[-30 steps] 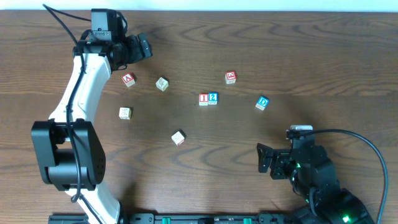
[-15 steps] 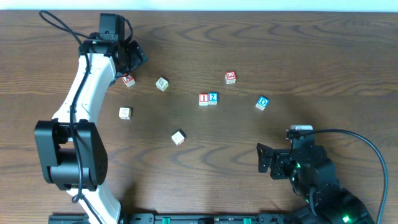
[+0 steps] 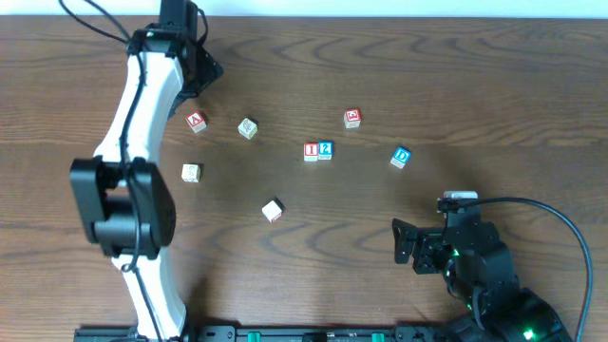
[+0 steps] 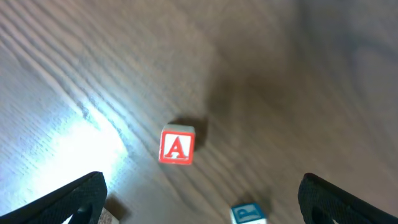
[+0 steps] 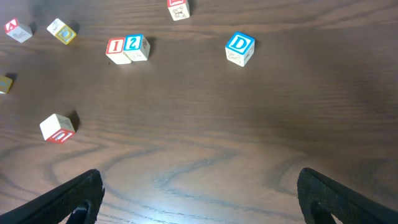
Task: Spell out Ai2
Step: 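Lower left gripper over red 'A' block and close on it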
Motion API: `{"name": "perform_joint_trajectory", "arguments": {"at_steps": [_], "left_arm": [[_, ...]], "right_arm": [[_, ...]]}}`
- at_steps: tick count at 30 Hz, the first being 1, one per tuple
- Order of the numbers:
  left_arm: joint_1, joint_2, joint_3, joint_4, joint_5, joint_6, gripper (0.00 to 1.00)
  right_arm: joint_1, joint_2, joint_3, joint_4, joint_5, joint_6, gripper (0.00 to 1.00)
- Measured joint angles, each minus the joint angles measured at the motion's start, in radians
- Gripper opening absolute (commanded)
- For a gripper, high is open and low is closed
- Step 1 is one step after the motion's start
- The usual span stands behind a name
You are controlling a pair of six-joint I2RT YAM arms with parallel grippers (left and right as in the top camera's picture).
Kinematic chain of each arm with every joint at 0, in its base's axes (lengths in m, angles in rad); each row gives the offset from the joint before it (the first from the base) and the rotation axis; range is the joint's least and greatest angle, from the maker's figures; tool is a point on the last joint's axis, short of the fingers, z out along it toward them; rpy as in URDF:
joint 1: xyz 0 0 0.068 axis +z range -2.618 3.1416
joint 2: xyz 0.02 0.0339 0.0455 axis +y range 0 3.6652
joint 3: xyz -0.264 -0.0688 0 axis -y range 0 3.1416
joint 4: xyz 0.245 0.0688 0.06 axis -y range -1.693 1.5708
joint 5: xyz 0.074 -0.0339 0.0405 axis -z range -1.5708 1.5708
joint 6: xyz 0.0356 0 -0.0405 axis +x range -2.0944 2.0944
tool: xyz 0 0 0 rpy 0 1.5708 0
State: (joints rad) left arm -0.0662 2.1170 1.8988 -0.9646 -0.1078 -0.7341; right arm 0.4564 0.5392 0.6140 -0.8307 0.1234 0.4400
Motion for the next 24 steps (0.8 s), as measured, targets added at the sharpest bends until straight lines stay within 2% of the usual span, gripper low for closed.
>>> {"name": "perform_joint_trajectory", "arguments": {"at_steps": [3,9,24], "left_arm": [[0.001,0.045,0.03,-0.046,0.017,-0.015,0.89],[0.002,0.06,0.034,-0.111,0.03,-0.063,0.89],[0.019,0.101,0.034,-0.109,0.056,-0.126,0.9]], "right_arm": [[0.0,0.0,0.0,0.0,0.0,0.0,0.99],[0.0,0.0,0.0,0.0,0.0,0.0,0.99],[0.0,0.0,0.0,0.0,0.0,0.0,0.99]]}}
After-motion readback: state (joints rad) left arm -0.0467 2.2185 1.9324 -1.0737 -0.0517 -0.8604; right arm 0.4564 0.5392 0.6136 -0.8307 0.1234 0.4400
